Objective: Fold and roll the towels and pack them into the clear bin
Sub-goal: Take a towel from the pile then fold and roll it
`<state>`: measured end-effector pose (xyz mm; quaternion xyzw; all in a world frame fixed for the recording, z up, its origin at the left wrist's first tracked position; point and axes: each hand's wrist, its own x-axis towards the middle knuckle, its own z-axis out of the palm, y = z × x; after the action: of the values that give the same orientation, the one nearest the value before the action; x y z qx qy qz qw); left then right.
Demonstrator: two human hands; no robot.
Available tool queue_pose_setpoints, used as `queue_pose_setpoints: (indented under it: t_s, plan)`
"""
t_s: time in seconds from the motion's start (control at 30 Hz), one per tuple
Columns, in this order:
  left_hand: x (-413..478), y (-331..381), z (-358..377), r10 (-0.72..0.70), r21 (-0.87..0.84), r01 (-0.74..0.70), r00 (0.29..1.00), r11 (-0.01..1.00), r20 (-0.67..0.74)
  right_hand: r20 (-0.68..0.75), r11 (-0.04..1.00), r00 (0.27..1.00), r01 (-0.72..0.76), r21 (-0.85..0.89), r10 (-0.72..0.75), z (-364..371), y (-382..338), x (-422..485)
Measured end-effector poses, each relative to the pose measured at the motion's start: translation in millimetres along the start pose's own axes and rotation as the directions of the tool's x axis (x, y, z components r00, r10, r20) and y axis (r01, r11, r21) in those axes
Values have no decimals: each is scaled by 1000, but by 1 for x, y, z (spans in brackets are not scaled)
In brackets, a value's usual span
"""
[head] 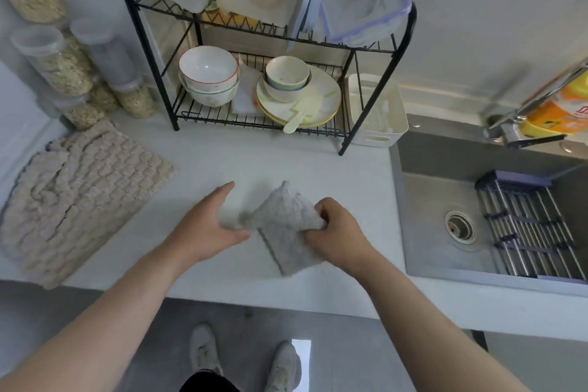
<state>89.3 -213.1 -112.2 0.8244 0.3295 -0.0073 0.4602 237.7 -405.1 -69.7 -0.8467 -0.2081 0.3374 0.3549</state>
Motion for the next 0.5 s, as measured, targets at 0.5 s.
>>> queue_pose_setpoints:
  t_s: [0.5]
  plan:
    - [-57,105,-28,-57,-826,214,975,521,216,244,682,965,-114,722,-97,-46,-37,-59]
